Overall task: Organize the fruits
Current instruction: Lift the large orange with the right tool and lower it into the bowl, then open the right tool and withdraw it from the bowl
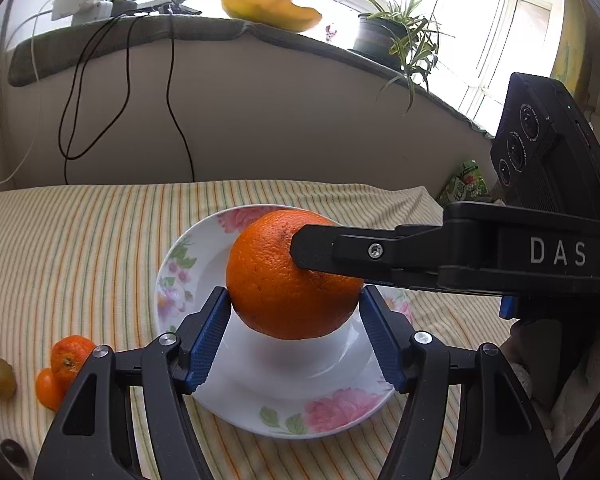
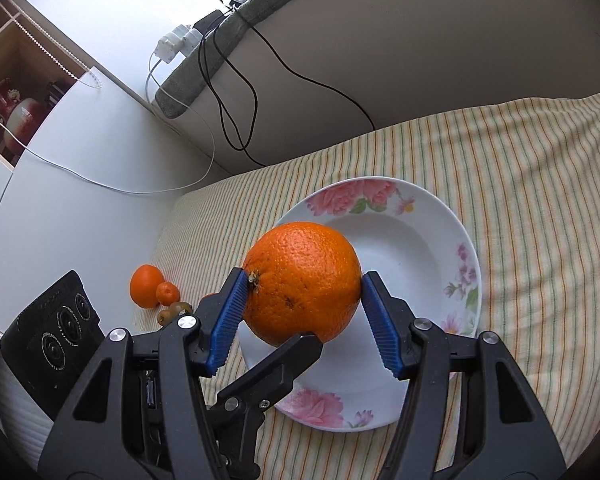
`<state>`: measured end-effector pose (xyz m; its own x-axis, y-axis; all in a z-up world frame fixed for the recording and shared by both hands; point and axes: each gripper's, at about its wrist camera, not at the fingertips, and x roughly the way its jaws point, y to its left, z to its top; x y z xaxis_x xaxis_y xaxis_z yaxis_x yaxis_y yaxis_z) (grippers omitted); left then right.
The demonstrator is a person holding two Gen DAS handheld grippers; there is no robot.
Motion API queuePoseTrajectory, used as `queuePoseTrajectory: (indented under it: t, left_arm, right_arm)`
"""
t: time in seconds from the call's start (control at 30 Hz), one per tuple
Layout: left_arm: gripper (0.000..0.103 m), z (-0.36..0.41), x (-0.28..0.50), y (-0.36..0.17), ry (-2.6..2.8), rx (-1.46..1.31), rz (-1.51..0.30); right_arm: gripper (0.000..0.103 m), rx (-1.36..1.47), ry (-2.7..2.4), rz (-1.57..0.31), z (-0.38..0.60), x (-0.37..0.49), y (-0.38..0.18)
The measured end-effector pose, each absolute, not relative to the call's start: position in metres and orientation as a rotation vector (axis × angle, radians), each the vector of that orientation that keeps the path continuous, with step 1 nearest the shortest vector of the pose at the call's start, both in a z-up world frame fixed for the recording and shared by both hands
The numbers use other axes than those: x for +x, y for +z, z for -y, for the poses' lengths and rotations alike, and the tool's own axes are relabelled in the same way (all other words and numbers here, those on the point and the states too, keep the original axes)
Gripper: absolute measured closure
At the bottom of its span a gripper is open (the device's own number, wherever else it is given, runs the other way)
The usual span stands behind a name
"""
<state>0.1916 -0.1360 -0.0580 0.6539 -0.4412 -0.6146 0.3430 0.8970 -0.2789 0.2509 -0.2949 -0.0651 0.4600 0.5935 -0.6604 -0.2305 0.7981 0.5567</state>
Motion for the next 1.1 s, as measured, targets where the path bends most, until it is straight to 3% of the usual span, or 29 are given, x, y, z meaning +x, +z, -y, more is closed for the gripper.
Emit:
queuePoseTrajectory:
  t: [0.43, 0.6, 1.1]
  left_arm:
    - [0.036, 0.148, 0.221, -0.071, -0.426, -0.126, -0.770]
    - [0.036, 0.152, 0.221, -0.069, -0.419, -0.103, -0.767]
    - [0.036, 0.142, 0.199, -0.050, -0.412, -0.079, -0.736]
  right_arm:
    - [0.041, 0.342, 0.483, -0.986, 0.288, 0.279, -0.074]
    - [0.028, 0.326, 0.459, -0.947, 0.290, 0.278, -0.067]
    - [0.024, 0.303, 0.410, -0.889, 0.303, 0.248, -0.046]
